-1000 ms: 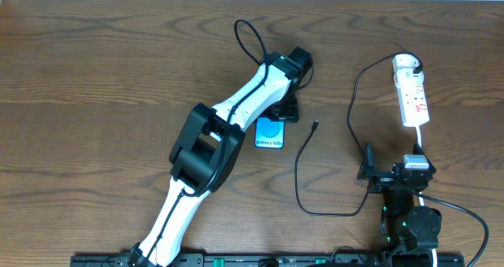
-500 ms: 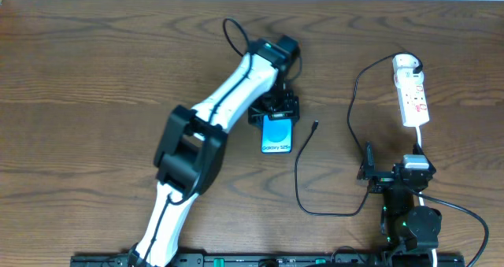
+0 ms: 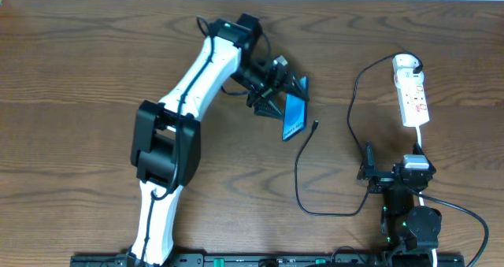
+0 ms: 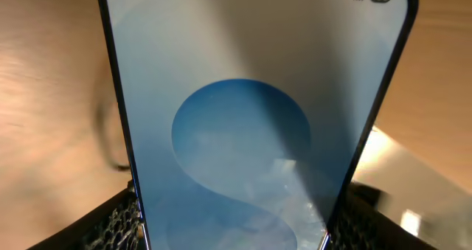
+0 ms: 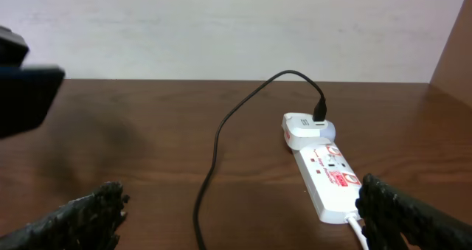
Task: Plug charger to phone and switch on socket
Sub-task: 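Lift the phone upright with the left gripper and pull it left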
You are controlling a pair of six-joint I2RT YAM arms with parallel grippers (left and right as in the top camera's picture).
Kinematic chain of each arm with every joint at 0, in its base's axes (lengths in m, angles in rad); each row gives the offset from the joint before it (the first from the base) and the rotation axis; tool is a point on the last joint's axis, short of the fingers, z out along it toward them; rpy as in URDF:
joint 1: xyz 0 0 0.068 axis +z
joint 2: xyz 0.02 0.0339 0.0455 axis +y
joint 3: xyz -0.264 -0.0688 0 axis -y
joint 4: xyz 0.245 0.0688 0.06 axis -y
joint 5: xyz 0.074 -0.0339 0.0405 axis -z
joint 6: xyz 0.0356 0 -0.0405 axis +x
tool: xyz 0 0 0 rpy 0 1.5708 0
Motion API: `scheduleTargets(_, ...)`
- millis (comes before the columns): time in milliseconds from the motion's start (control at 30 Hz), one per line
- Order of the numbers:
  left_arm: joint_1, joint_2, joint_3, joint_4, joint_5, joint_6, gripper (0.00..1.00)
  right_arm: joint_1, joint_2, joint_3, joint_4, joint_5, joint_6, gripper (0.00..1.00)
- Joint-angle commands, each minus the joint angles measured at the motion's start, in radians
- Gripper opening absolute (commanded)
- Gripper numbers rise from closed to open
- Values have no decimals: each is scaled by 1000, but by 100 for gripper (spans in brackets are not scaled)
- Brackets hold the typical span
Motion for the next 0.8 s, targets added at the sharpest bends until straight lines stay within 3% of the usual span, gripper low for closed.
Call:
scheduleTargets(0,34,-24,23,-5,288,24,72,11,-5,-2,-3,8,0,99)
scheduleTargets(167,68,-24,23,-6,440,18,72,11,-5,-2,-3,8,0,99)
scheduleTargets(567,151,-24,23,-6,440,-177,72,11,-5,-2,-3,8,0,99)
scheduleTargets(767,189,-24,23,-58,440,-187,72,11,-5,-2,-3,8,0,99)
